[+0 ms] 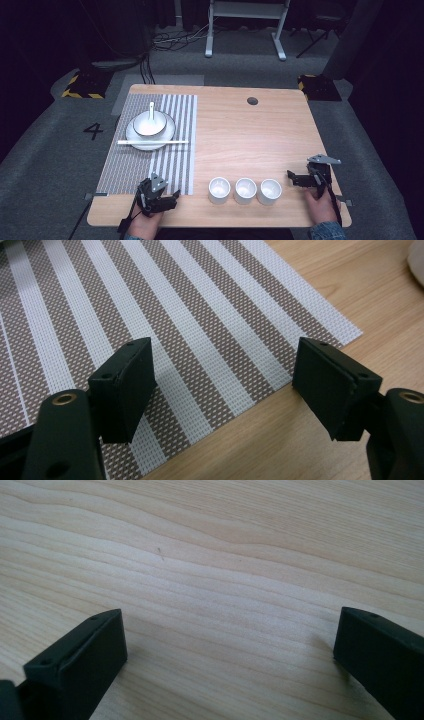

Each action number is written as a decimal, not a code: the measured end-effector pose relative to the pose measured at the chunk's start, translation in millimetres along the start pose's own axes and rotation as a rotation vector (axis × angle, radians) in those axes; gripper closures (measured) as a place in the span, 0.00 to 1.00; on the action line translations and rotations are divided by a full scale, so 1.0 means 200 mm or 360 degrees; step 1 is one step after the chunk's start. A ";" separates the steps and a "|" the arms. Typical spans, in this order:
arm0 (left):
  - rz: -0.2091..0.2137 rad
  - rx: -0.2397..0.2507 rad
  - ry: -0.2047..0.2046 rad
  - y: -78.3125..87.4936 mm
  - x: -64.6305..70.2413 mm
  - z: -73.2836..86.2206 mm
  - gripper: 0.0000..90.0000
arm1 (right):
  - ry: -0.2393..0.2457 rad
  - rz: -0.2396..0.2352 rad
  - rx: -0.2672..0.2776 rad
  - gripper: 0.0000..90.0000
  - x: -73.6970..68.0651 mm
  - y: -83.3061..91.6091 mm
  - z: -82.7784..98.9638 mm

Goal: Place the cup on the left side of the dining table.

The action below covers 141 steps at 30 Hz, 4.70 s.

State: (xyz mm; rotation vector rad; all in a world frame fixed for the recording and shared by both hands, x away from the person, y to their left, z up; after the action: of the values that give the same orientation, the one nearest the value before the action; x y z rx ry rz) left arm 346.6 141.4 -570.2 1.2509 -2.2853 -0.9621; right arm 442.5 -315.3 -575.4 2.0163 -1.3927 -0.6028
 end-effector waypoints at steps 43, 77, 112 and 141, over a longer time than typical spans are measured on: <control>0.0256 0.0316 0.0047 0.31 0.22 -0.36 0.26 | 0.0003 -0.0006 0.0001 0.01 0.00 0.00 0.00; 0.0556 0.0300 -0.0276 0.16 0.64 -0.58 0.23 | -0.0006 0.0003 -0.0001 0.01 0.00 0.00 0.00; 0.0500 0.0071 -0.0264 -0.09 0.62 -0.39 0.24 | -0.0007 0.0004 -0.0001 0.01 0.00 0.00 0.00; 0.0437 0.0107 -0.0336 -0.08 0.62 -0.41 0.29 | -0.0007 0.0004 -0.0001 0.01 0.00 0.00 0.00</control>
State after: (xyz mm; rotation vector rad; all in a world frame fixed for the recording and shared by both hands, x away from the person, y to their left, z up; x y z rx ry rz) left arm 337.1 -1.7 -524.8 0.8625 -2.5861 -0.9616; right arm 441.8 -314.7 -575.5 2.0139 -1.3972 -0.6065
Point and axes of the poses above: each handheld gripper's, and its own axes: y roughly backward along the jaws, z roughly out of its underside, x roughly to its right, the point moved 10 cm from there along -y, roughly forward along the jaws, and after that the axes turned 3 degrees about -y, right-handed, at the moved point
